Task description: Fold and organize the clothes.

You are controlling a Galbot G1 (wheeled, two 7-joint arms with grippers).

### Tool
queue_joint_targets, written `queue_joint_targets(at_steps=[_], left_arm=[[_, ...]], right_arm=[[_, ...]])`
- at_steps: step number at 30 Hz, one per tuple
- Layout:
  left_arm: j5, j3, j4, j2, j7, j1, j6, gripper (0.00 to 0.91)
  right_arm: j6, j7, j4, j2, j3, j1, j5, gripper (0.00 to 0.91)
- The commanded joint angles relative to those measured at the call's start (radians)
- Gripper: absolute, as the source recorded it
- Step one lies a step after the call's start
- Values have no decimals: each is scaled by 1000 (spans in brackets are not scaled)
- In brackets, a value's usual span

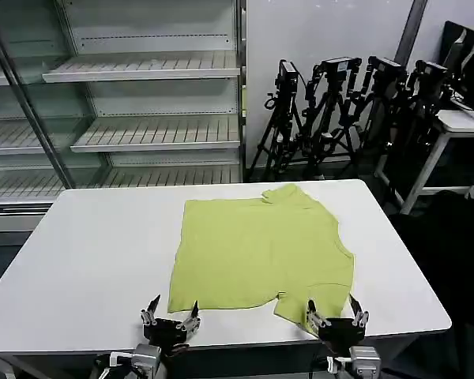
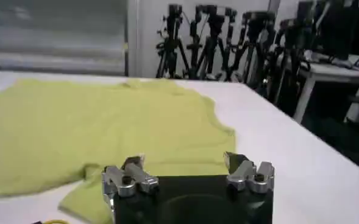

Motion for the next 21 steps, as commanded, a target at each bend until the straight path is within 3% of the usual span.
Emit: queue_joint_targets(at_steps=[1, 6, 7, 8, 9, 10, 11, 12, 13, 15, 21], left_arm=[[-15, 1, 18, 6, -8, -24, 28, 907], [-59, 14, 7, 10, -3, -18, 28, 877], [-82, 16, 2, 11, -2, -15, 28, 766], [-100, 17, -1, 12, 0, -13, 28, 514], [-129, 17, -6, 14, -2, -12, 28, 171], [-139, 17, -7, 15, -2, -12, 28, 71], [-140, 16, -6, 15, -3, -11, 28, 40], [-140, 16, -6, 16, -4, -11, 28, 30], [-140, 16, -6, 17, -5, -11, 27, 20], [-141, 16, -6, 19, -7, -11, 27, 20], [-144, 17, 0, 21, -11, -16, 27, 20]], right_arm=[[-11, 4, 4, 6, -22, -32, -30, 907], [-7, 23, -21, 16, -34, -31, -33, 907], [2, 39, -30, 19, -35, -31, -28, 907], [7, 49, -32, 20, -36, -31, -25, 907], [10, 56, -34, 23, -38, -33, -20, 766], [9, 60, -34, 24, -40, -34, -17, 655], [9, 62, -34, 25, -43, -36, -15, 484], [7, 68, -34, 27, -45, -38, -11, 413], [7, 75, -35, 29, -48, -38, -9, 181], [6, 93, -39, 34, -53, -38, 3, 20], [3, 126, -44, 42, -60, -45, 44, 0]])
